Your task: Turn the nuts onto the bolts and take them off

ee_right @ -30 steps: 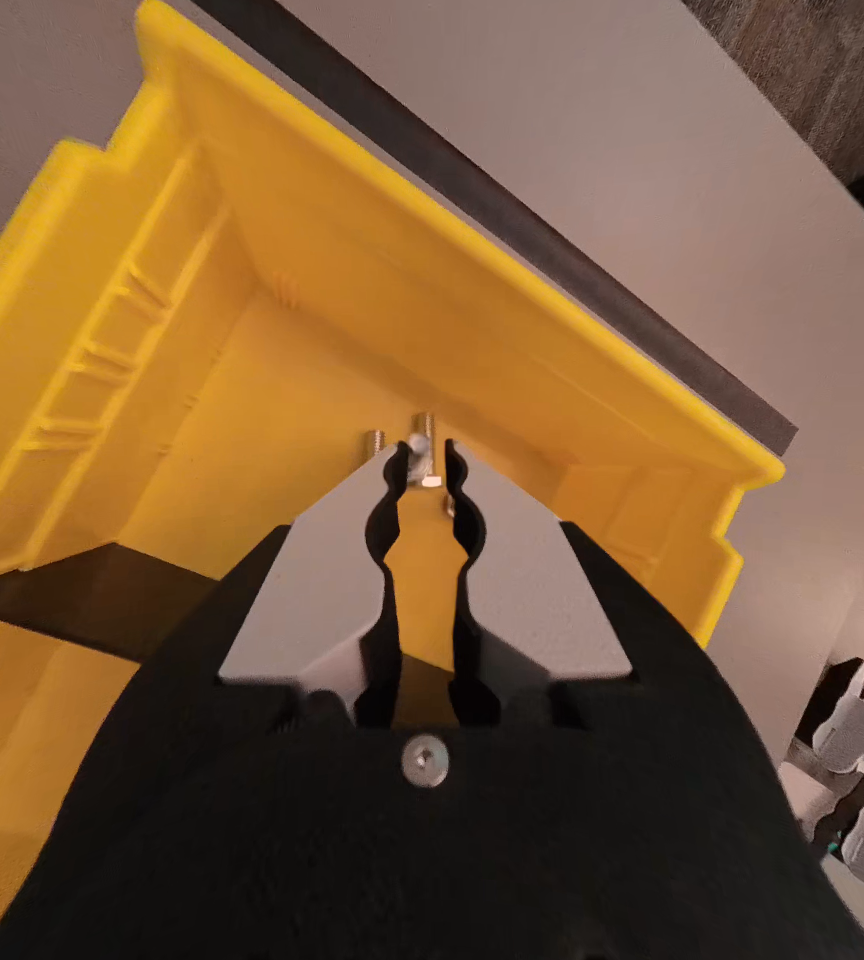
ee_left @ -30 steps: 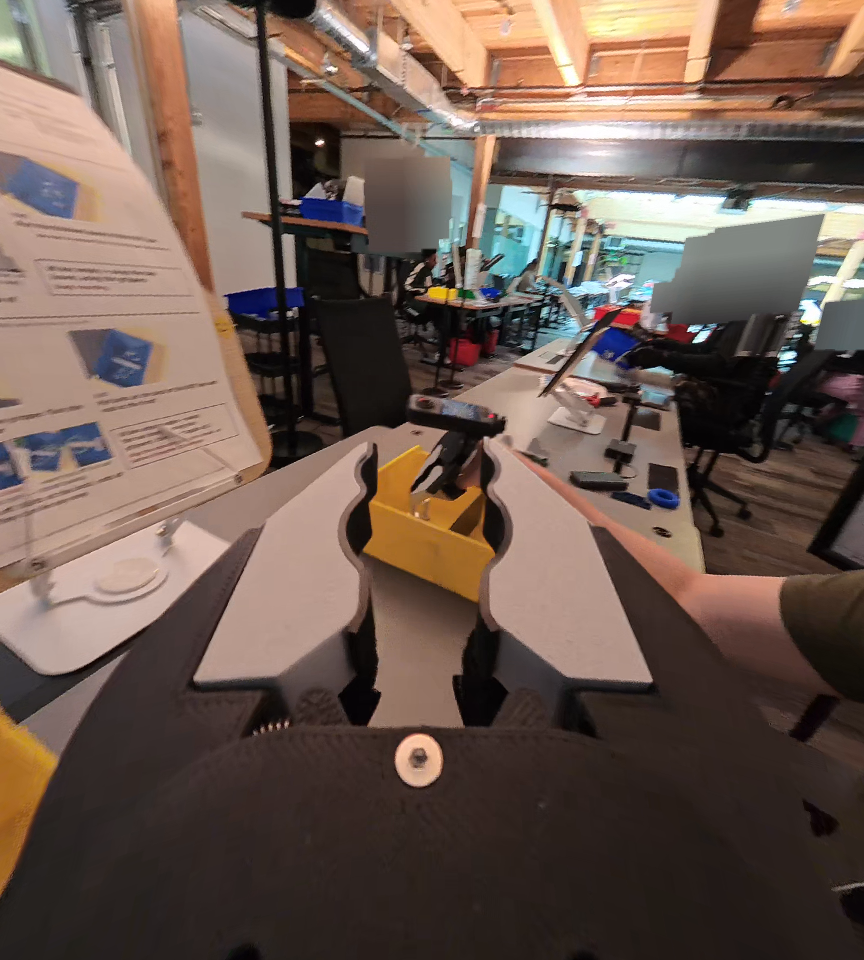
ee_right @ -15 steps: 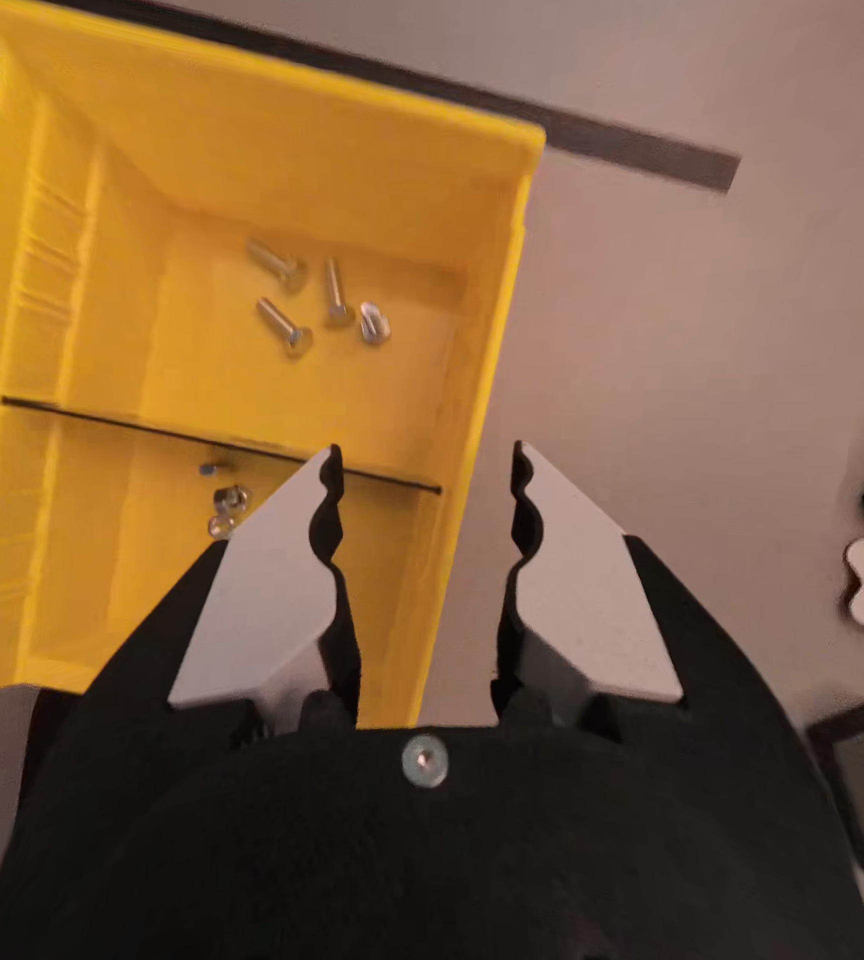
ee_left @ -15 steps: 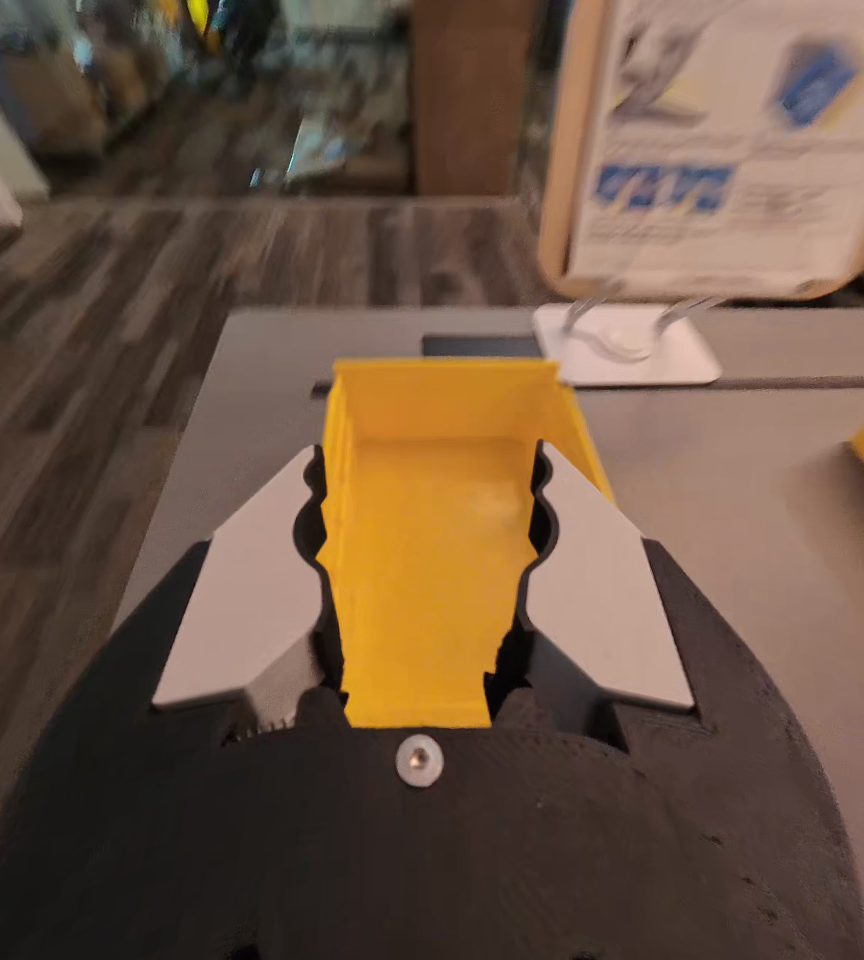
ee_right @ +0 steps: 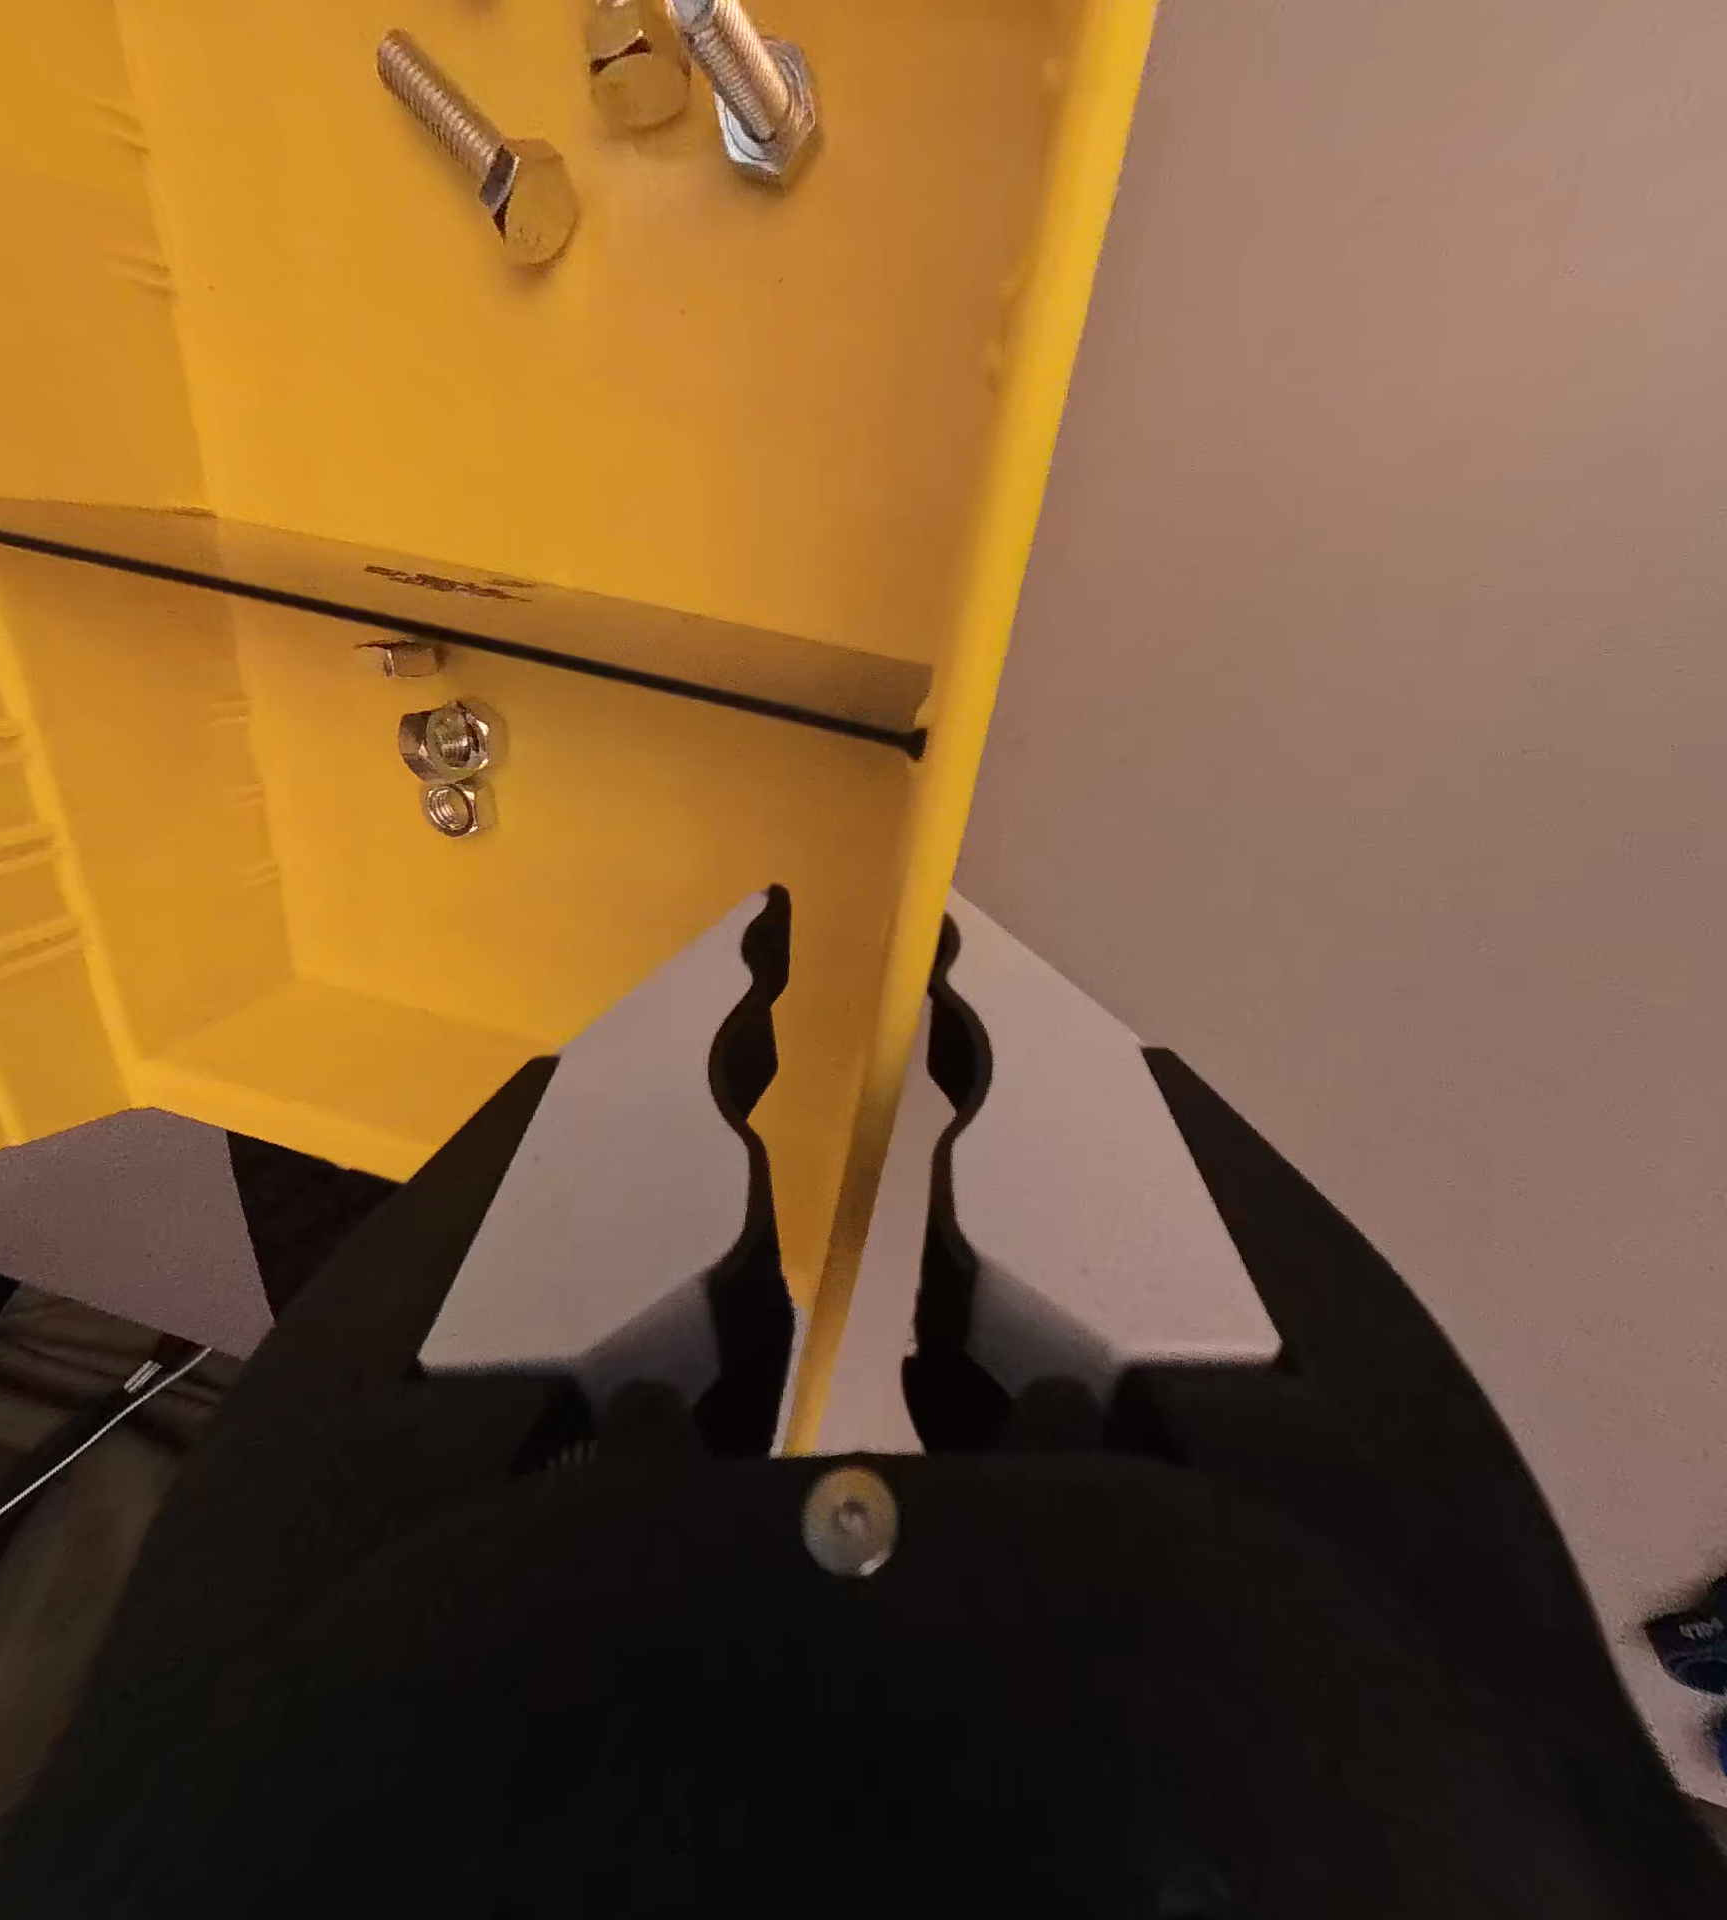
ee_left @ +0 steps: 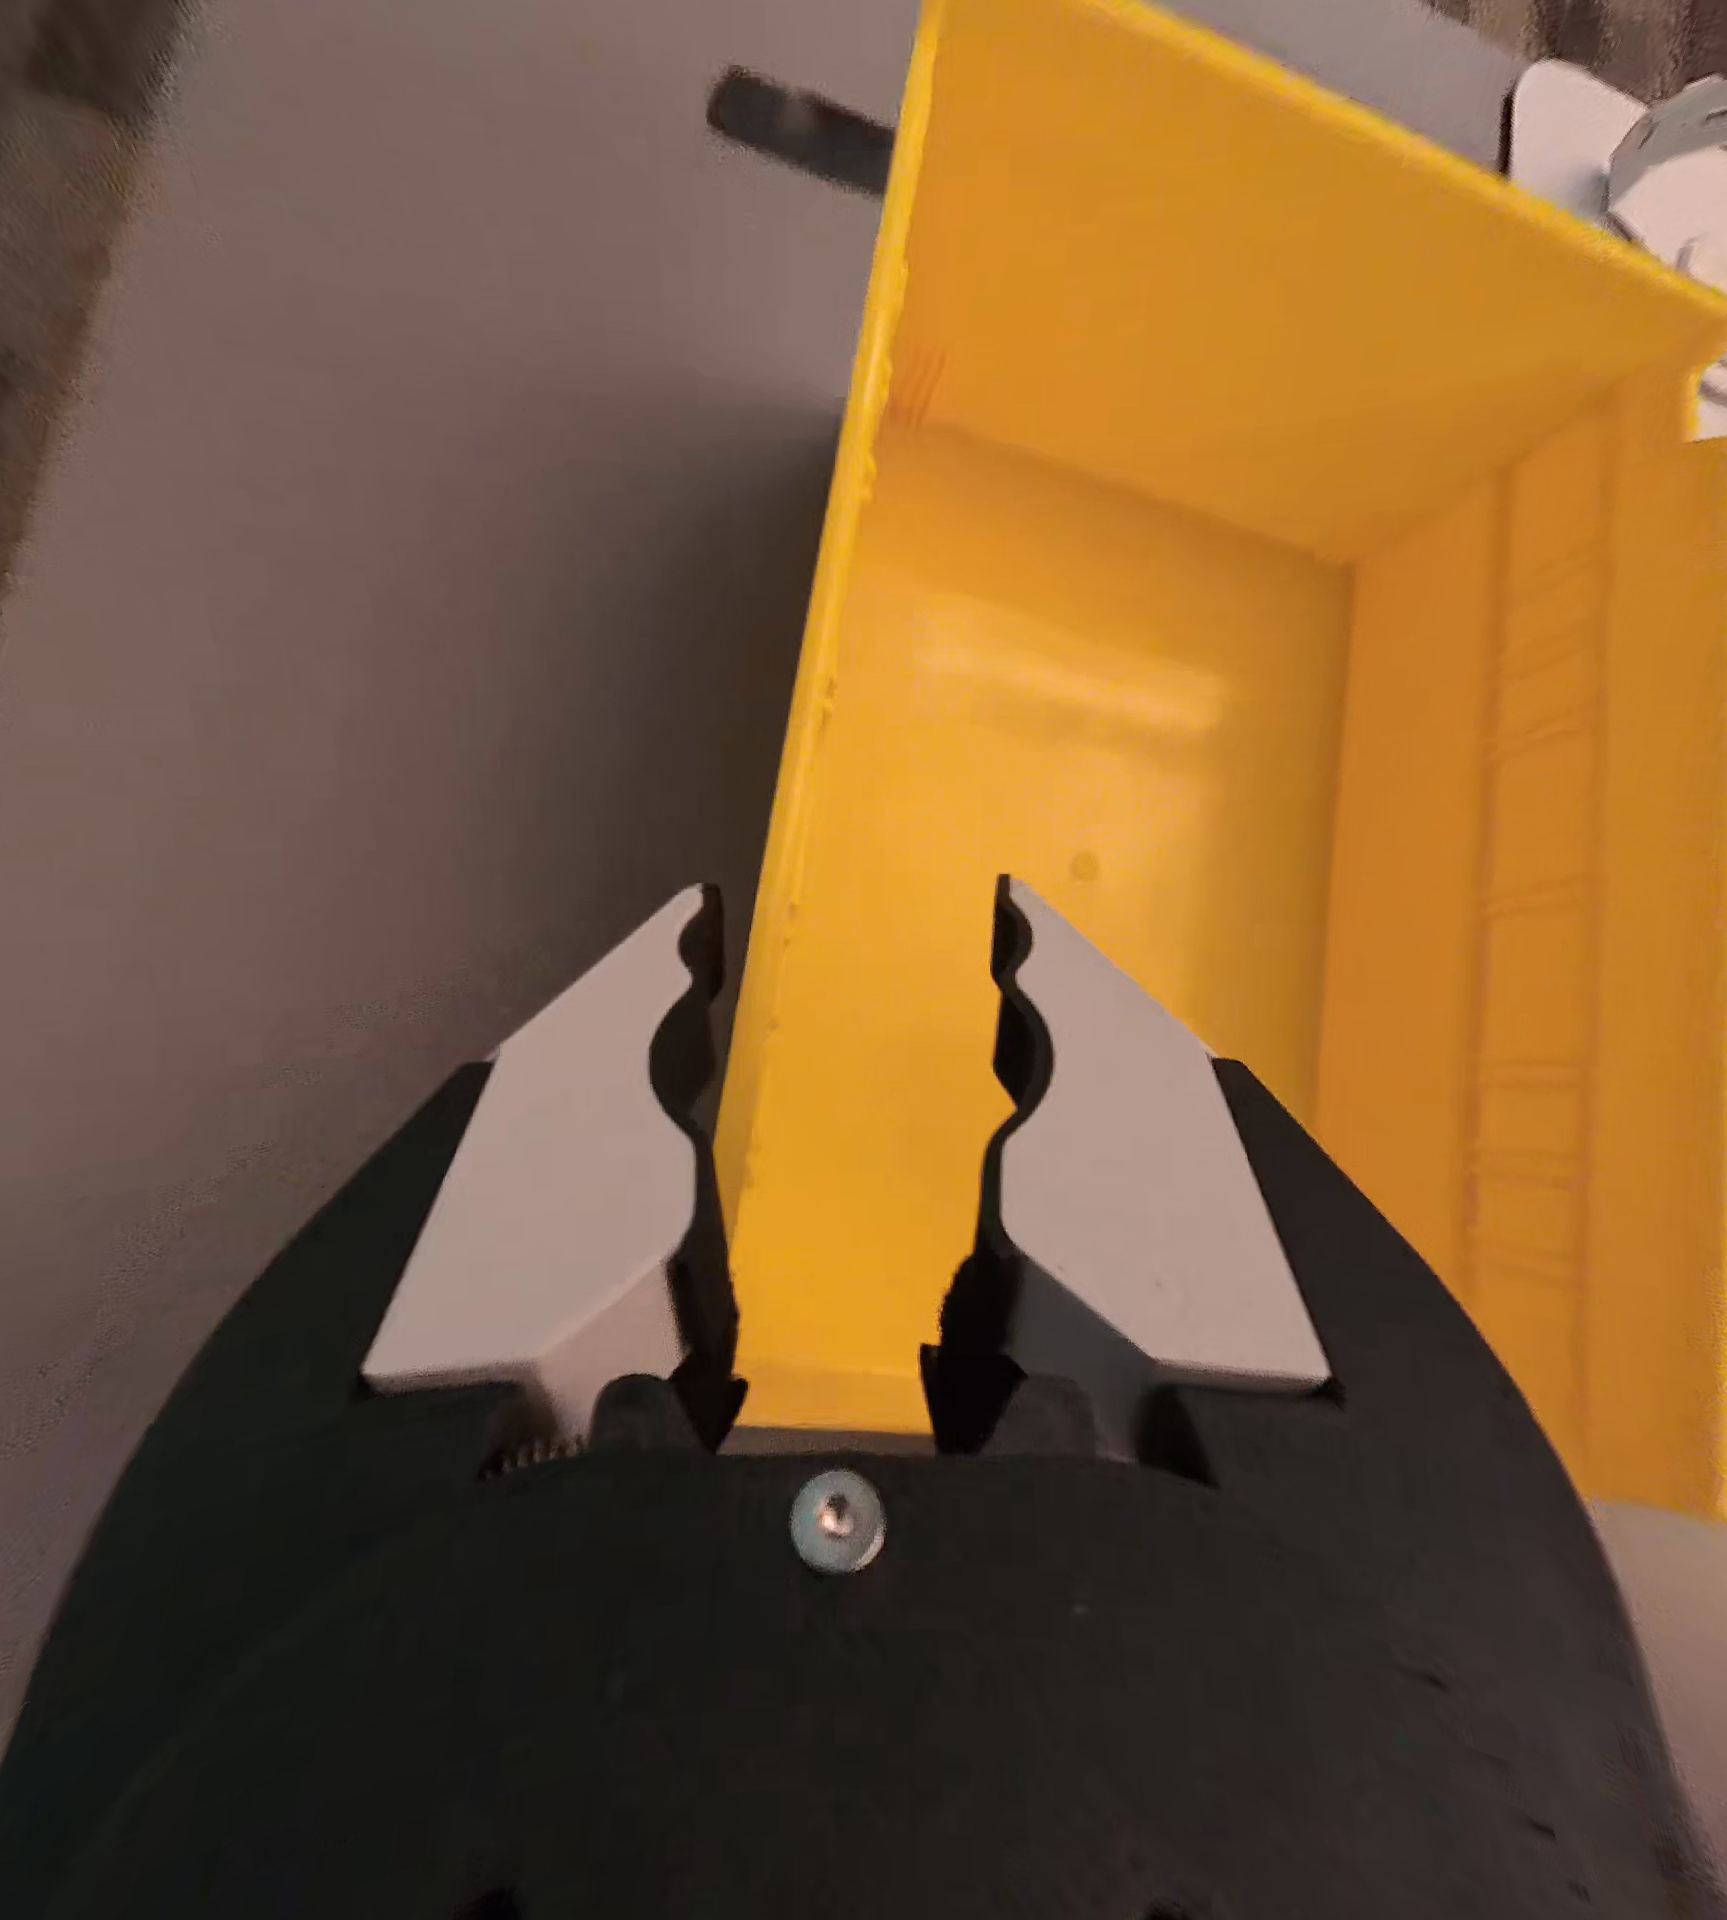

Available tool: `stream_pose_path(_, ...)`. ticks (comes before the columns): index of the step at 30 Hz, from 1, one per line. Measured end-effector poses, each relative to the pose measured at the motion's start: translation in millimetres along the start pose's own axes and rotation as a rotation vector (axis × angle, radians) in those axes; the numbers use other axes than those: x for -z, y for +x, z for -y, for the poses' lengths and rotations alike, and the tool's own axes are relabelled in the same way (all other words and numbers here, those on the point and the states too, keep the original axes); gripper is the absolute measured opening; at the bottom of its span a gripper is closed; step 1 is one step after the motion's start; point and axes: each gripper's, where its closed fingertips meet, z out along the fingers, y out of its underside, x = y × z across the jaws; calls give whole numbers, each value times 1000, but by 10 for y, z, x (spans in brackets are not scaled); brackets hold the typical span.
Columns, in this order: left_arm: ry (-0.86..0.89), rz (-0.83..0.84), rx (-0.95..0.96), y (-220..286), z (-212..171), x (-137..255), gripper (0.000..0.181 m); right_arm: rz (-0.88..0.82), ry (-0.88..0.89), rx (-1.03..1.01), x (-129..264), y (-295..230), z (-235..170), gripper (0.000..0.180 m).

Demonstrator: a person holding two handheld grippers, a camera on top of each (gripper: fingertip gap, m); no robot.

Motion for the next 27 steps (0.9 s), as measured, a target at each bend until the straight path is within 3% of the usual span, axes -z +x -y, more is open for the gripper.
stream_pose_path(1,-23,-6,20,-11,-40,-30,48,-3,-8,-2,-17,8,-1,22)
stream_pose_path(8,-198,-52,-18,116,-327,-57,10,-109,-82,48,-73,75,-35,6)
stream_pose_path(11,-306,-132,-130,423,-474,-68,13,-139,-133,90,-87,-12,-69,8)
stream_pose_path(16,-448,-54,-374,702,-609,-125,17,-180,-203,138,-140,-234,-28,11)
stream_pose_path(27,-644,-96,-594,1331,-896,-196,22,-200,-223,396,-310,-974,223,25)
